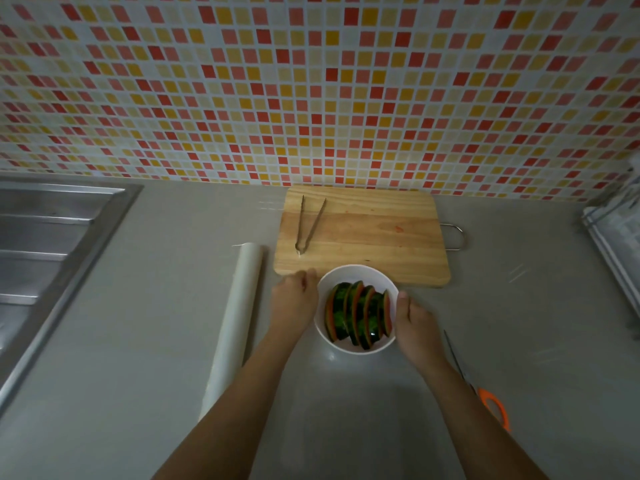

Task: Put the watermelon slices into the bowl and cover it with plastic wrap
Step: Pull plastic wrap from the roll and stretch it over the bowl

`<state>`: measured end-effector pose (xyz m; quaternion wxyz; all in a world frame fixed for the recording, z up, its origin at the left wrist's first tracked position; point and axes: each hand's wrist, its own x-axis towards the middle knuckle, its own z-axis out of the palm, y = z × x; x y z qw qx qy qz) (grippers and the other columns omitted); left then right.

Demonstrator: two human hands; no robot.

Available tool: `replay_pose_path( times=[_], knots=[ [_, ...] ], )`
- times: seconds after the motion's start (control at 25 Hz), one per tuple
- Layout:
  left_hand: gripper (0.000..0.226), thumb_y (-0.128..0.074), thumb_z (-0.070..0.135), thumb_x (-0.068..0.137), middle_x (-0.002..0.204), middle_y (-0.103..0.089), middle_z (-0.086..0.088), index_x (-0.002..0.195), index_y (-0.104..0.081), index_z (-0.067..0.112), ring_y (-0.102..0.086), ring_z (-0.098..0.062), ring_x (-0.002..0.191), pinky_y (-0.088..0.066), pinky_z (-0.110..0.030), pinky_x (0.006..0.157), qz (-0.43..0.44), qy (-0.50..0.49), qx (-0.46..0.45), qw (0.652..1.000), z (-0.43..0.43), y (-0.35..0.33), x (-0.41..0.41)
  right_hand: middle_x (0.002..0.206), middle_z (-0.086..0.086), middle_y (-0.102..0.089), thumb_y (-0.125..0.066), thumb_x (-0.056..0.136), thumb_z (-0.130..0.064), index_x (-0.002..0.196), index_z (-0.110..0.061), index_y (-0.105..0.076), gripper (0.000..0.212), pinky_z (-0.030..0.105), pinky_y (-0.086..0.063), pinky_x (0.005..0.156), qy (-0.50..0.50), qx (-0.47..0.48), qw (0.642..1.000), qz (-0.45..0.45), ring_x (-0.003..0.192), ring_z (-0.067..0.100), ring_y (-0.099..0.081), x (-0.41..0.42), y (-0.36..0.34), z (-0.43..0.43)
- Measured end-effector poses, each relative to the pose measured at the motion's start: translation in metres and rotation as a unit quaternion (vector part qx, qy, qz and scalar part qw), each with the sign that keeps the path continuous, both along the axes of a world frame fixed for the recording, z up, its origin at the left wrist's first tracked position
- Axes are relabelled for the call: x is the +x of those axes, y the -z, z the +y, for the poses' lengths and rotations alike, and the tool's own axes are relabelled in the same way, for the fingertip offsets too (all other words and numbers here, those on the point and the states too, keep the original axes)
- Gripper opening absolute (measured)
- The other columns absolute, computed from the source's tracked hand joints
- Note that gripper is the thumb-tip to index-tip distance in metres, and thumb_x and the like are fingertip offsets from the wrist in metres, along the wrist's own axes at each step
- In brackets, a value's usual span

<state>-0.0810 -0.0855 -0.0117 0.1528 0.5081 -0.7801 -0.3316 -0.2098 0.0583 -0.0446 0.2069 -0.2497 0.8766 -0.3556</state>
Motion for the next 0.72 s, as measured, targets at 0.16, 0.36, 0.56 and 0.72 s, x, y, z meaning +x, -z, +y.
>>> replay_pose_path(
  times=[0.16,0.36,0.56,0.72],
  knots=[
    [0.055,-0.035,0.034,0.102,0.080,-0.069,-0.019,0.078,-0.066,-0.003,-0.064,-0.031,0.079,-0.043,-0.032,0.065,0.018,0.006,0.072,0.997,0.040,-0.005,0.030,0.066,0.007,-0.054,-0.026,0.100,-0.031,0.065,-0.016,-0.049,0.044,0.028,-0.031,0.061,-0.005,0.000,1.000,0.019,0.065,0.022,-0.051,0.011,-0.005,0.011],
    [0.054,-0.039,0.036,0.101,0.070,-0.067,-0.015,0.072,-0.068,0.000,-0.062,-0.027,0.069,-0.041,-0.029,0.060,0.038,-0.019,0.041,0.998,0.066,-0.004,0.063,0.051,-0.008,-0.046,-0.027,0.100,-0.030,0.053,-0.025,-0.041,0.050,0.028,-0.031,0.051,-0.016,-0.009,1.000,0.015,0.054,0.013,-0.048,0.039,-0.006,0.039],
    [0.050,-0.040,0.033,0.101,0.057,-0.055,0.001,0.056,-0.052,0.017,-0.055,-0.021,0.063,-0.033,-0.026,0.052,0.043,-0.002,0.059,0.997,0.080,-0.007,0.074,0.053,-0.006,-0.049,-0.026,0.100,-0.032,0.056,-0.019,-0.047,0.051,0.024,-0.034,0.050,-0.031,-0.001,0.999,-0.003,0.060,0.019,-0.054,0.047,-0.003,0.048],
    [0.032,-0.042,0.023,0.100,0.076,-0.068,-0.012,0.084,-0.066,0.010,-0.065,-0.031,0.078,-0.044,-0.030,0.065,0.079,-0.137,-0.031,0.987,0.026,-0.008,0.107,0.093,0.013,-0.068,-0.024,0.099,-0.040,0.099,-0.015,-0.065,0.048,0.030,-0.039,0.075,-0.055,-0.002,0.998,-0.004,0.095,0.031,-0.062,0.042,-0.006,0.052]
  ],
)
